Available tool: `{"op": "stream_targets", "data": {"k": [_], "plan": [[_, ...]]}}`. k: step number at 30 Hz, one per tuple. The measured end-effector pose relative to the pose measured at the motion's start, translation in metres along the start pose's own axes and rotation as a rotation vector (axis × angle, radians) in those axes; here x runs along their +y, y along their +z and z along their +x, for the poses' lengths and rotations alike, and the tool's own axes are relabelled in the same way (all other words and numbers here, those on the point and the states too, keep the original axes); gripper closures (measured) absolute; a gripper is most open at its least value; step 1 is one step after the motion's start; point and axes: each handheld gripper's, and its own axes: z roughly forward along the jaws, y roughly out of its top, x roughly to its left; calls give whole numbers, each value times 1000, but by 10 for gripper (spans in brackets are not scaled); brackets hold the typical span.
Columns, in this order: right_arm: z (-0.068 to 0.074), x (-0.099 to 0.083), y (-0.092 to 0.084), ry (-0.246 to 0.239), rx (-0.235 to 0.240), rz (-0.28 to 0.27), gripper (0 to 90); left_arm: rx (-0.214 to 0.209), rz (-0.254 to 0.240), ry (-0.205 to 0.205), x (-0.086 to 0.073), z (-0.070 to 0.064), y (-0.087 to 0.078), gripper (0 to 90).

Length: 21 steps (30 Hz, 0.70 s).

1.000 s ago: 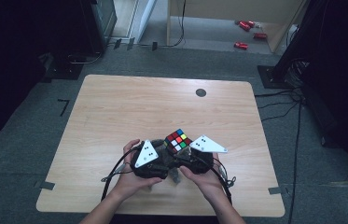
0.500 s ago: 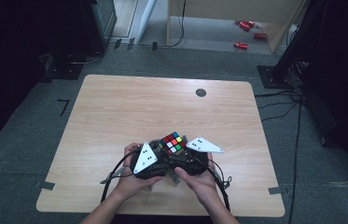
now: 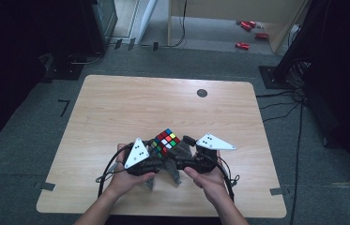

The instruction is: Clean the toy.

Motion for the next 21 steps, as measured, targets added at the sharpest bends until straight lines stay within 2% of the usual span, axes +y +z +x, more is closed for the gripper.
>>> {"op": "stream_targets", "data": {"k": [2,3,5,6,8,9,12,14,17,18,21], "plan": [[-1,0,-1,-14,5,-5,214,-2,-3,-24,0,8,-5,354],[-2,0,-1,-15,1,-9,221,-10,1,-26,1,13,-8,354],[-2,0,-2,-9,3,-15,229,-25,7,-17,1,14,-9,354],[-3,0,-1,-8,18,-25,233,-46,17,14,1,12,-10,354],[-3,0,-1,-5,29,-28,238,-54,17,18,1,10,-9,353],[-3,0,0,0,62,-20,243,-55,21,19,2,9,-9,353],[0,-2,3,0,72,-2,243,-52,35,34,1,6,-6,354],[3,-4,9,-3,68,27,236,-52,49,73,0,-2,-2,353],[4,-6,12,7,47,43,239,-48,49,79,0,-5,-1,354],[4,-8,13,8,29,48,282,-36,50,81,1,-7,1,354],[6,-9,13,13,27,57,335,-23,51,90,0,-9,2,354]]}}
